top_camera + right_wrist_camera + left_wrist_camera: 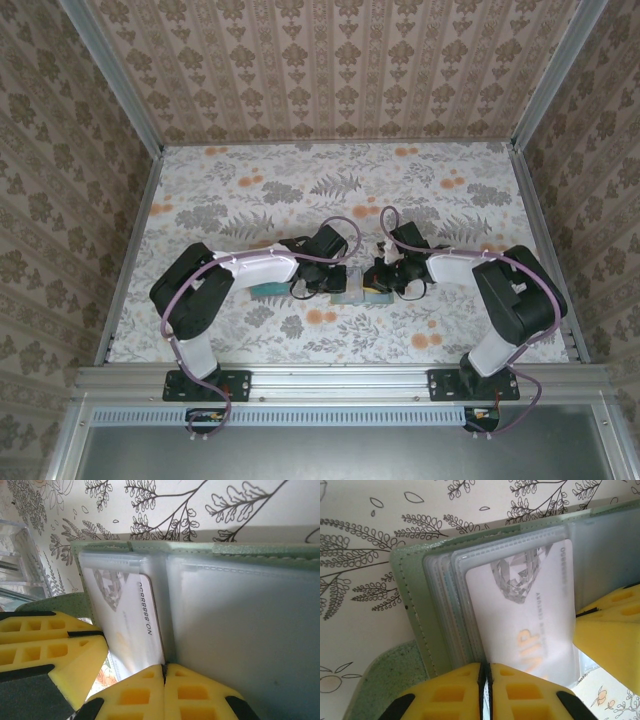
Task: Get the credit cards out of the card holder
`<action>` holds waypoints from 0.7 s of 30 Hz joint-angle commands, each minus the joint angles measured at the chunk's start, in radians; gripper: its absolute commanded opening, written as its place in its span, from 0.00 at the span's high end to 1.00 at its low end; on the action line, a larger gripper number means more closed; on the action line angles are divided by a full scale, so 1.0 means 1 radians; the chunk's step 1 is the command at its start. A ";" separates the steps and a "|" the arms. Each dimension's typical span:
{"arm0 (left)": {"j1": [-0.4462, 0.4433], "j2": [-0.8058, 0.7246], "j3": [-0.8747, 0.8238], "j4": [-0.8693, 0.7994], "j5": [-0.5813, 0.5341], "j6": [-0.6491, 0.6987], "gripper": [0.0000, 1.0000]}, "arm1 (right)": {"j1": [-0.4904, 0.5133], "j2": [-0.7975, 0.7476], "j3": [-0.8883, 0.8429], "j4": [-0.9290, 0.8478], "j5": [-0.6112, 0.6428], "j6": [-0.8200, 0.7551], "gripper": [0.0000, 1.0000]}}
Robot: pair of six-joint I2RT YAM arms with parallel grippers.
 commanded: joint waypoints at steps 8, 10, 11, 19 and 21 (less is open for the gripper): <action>0.004 0.009 -0.025 -0.057 -0.028 -0.015 0.92 | -0.051 -0.069 -0.042 -0.062 -0.003 -0.059 1.00; 0.004 0.008 -0.024 -0.056 -0.027 -0.015 0.92 | -0.050 -0.069 -0.050 -0.054 -0.005 -0.059 1.00; 0.004 0.010 -0.021 -0.058 -0.026 -0.015 0.92 | -0.051 -0.066 -0.051 -0.046 -0.010 -0.058 0.97; -0.001 0.022 -0.007 -0.060 -0.023 -0.008 0.94 | -0.044 -0.035 -0.037 0.025 -0.042 -0.030 0.70; -0.001 0.022 -0.007 -0.061 -0.022 -0.008 0.95 | -0.040 -0.024 -0.027 0.022 -0.040 -0.036 0.69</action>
